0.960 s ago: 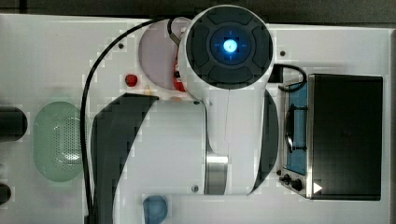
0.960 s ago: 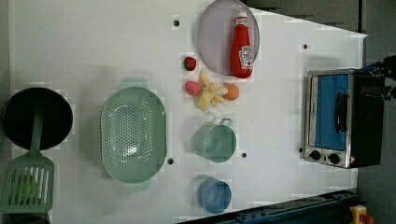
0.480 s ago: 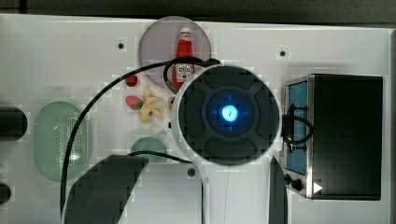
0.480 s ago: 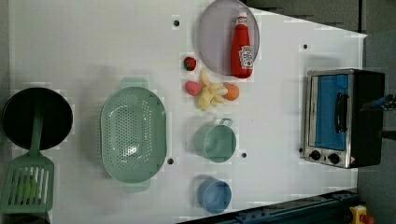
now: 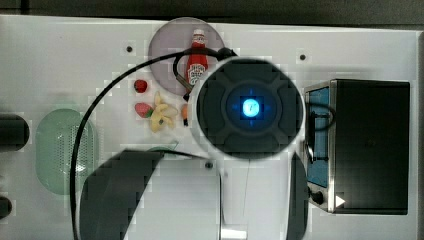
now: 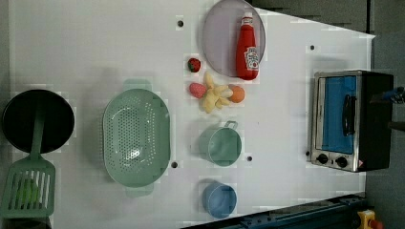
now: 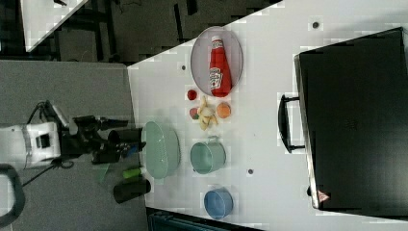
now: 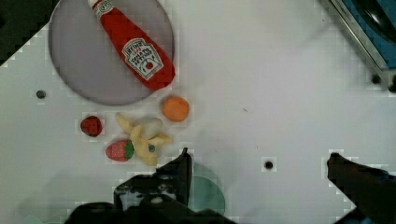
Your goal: Pick ketchup from plate and place it on table.
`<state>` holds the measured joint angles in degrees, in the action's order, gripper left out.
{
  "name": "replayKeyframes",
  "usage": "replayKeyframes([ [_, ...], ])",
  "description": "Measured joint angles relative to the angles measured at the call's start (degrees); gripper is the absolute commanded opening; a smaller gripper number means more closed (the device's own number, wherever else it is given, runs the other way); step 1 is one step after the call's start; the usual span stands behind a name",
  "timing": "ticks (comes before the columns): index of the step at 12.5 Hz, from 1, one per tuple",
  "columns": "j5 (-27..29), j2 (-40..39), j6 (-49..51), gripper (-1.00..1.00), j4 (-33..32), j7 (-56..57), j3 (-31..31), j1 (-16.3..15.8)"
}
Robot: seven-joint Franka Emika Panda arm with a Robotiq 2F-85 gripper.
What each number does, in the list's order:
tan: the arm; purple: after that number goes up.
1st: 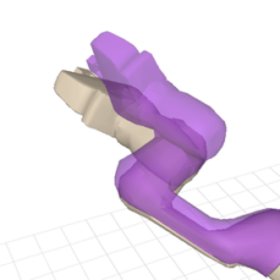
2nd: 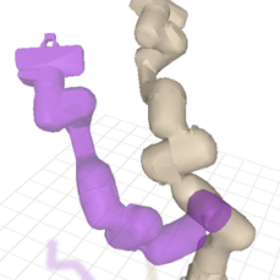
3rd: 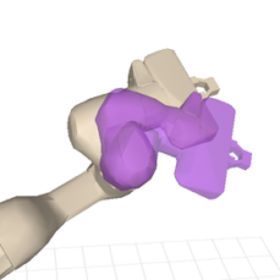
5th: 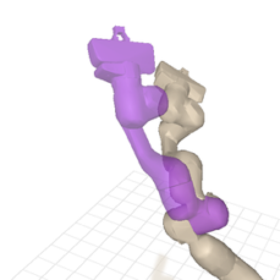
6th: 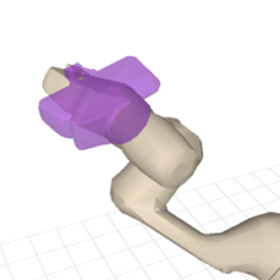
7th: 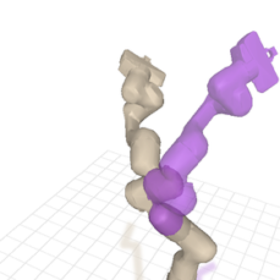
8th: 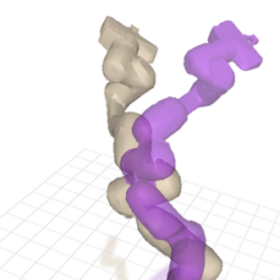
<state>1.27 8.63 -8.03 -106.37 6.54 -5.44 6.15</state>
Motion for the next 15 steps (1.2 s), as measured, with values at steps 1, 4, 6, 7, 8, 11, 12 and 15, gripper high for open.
replayKeyframes([
  [1, 0.07, -1.76, -0.96, 1.0, 0.39, 2.08, -0.19, -0.01],
  [4, 0.38, -8.4, -2.4, 1.0, 0.17, 7.5, 0.0, -0.48],
  [6, 0.09, -13.08, -3.71, 1.0, -0.11, 9.09, -0.05, -0.49],
  [7, -0.26, -15.1, -5.88, 1.0, -0.17, 9.59, -0.19, -0.57],
  [8, 0.38, -17.05, -7.74, 1.0, 0.0, 10.44, -0.27, -0.78],
  [11, 0.07, -22.98, -11.71, 1.0, 1.51, 11.87, -1.62, -1.0],
  [12, 0.07, -24.52, -12.83, 1.0, 1.68, 13.03, -1.76, -1.31],
  [15, -0.97, -28.45, -19.16, 1.0, 1.62, 16.93, -2.26, -1.94],
])
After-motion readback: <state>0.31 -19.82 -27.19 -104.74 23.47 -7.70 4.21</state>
